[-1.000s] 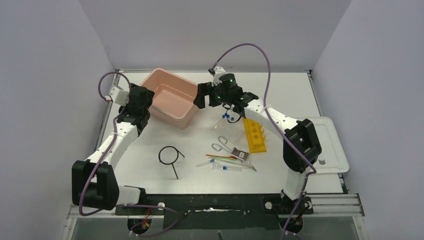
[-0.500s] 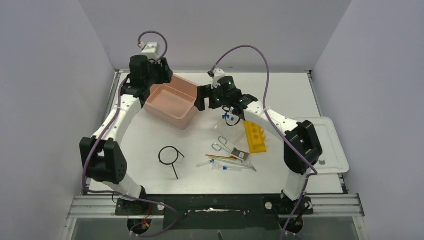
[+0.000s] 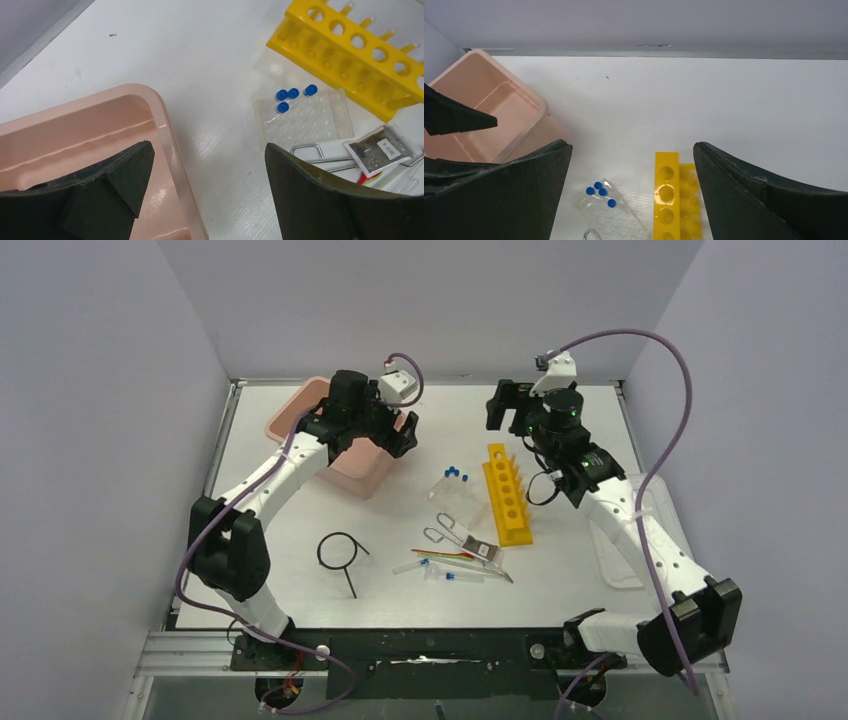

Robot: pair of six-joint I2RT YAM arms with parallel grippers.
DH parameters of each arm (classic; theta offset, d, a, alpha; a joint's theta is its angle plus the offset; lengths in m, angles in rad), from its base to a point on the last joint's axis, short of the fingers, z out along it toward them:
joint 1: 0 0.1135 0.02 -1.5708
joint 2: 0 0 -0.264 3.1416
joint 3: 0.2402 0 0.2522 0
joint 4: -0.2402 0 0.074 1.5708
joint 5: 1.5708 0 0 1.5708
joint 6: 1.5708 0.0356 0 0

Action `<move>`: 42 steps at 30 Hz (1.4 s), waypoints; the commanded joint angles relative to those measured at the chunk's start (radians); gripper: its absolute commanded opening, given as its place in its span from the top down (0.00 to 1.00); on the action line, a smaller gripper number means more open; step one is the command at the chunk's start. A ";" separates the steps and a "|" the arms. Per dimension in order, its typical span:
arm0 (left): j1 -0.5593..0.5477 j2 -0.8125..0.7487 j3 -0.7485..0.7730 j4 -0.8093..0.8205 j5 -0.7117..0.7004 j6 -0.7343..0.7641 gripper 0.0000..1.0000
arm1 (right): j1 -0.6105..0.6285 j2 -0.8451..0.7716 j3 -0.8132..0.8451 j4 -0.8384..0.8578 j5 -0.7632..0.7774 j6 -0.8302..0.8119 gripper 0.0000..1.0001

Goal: Organize the chemistry lab equipment

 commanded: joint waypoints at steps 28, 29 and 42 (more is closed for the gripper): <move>-0.039 0.261 0.216 -0.172 -0.371 -0.287 0.81 | -0.057 -0.093 -0.152 0.021 -0.032 -0.026 0.02; -0.039 0.275 0.243 -0.174 -0.374 -0.320 0.81 | -0.058 -0.091 -0.158 0.024 -0.035 -0.022 0.02; -0.053 0.401 0.449 -0.239 -0.552 -0.662 0.92 | -0.069 -0.064 -0.169 0.031 -0.077 -0.016 0.02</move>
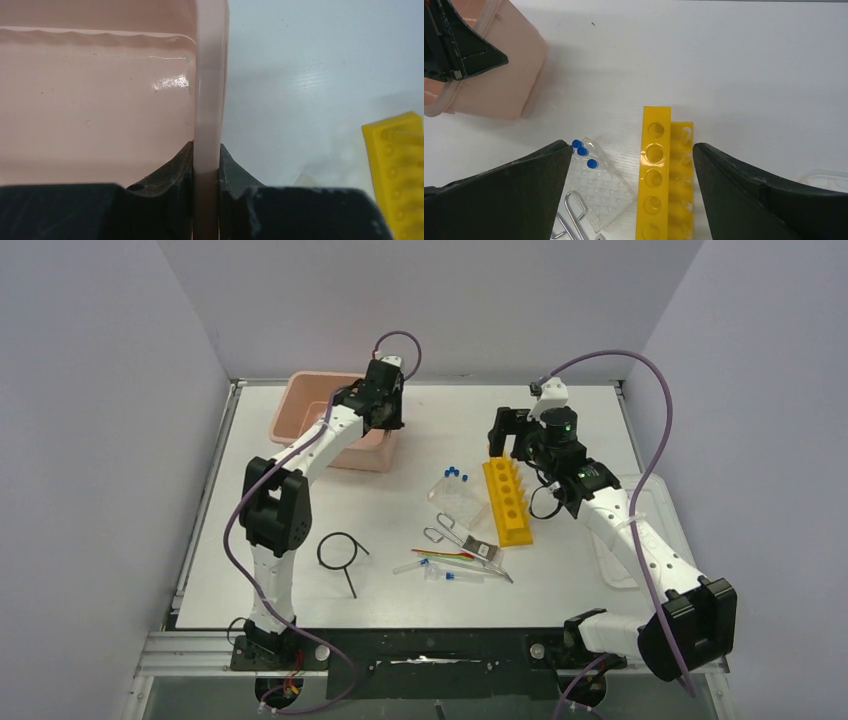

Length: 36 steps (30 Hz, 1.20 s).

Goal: Organize the chemistry lab equipment

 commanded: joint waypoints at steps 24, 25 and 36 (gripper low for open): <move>-0.040 -0.039 0.120 -0.085 -0.012 -0.118 0.18 | -0.011 0.072 0.017 0.057 -0.057 -0.041 0.02; -0.038 -0.056 0.119 -0.094 -0.022 -0.100 0.18 | -0.012 0.074 0.019 0.056 -0.057 -0.041 0.02; 0.143 -0.241 -0.168 -0.017 -0.032 -0.093 0.62 | -0.008 0.100 0.031 0.054 -0.060 -0.036 0.02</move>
